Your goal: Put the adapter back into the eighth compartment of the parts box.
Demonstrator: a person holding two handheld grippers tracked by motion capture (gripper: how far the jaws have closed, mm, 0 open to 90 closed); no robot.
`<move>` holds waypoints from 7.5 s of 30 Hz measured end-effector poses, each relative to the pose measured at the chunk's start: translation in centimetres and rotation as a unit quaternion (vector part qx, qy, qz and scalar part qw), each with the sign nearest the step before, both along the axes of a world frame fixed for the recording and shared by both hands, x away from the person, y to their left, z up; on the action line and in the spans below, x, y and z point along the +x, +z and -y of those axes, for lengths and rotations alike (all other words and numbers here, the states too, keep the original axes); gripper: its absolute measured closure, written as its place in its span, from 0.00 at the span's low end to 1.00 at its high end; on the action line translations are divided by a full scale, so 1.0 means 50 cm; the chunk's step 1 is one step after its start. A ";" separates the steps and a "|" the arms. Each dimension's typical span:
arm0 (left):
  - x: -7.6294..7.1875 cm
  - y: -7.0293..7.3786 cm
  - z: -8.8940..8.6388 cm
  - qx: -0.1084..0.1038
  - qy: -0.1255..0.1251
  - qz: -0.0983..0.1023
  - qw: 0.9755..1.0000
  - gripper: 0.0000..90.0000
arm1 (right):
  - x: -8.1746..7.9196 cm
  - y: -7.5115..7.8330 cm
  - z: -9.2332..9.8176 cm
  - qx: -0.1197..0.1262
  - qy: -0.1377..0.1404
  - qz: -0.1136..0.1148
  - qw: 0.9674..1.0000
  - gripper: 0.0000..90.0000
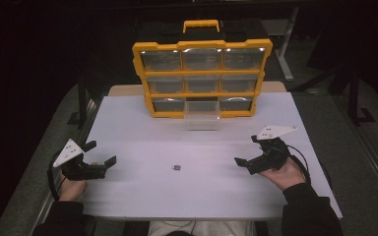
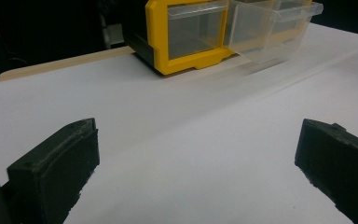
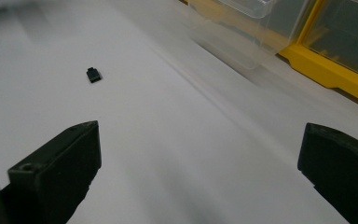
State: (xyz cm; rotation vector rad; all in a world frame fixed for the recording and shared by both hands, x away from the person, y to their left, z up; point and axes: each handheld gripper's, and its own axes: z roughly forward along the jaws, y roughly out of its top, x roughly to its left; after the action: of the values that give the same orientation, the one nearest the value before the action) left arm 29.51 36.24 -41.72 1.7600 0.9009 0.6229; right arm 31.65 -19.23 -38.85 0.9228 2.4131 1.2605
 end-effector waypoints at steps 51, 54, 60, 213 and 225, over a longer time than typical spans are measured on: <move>0.001 -0.001 -0.002 -0.007 -0.002 -0.002 1.000 0.00 | 0.055 0.018 -0.153 -0.059 0.084 -0.030 0.994 0.00; 0.001 -0.001 -0.002 -0.007 -0.003 -0.002 1.000 0.00 | 0.058 0.016 -0.161 -0.063 0.090 -0.030 0.994 0.00; 0.000 -0.001 -0.001 -0.008 -0.004 -0.002 1.000 0.00 | 0.064 0.014 -0.170 -0.066 0.094 -0.034 0.993 0.00; 0.003 -0.002 0.003 -0.007 -0.017 -0.003 1.000 0.00 | 0.120 -0.079 -0.461 -0.236 0.293 -0.099 0.921 0.79; 0.003 -0.002 0.003 -0.006 -0.018 -0.002 1.000 0.00 | 0.123 -0.071 -0.455 -0.230 0.289 -0.102 0.924 0.83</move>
State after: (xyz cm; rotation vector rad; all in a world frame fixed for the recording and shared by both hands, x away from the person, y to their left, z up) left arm 29.67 36.09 -41.84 1.7633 0.8730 0.5888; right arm 37.81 3.53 -42.40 0.2120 3.0885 0.6843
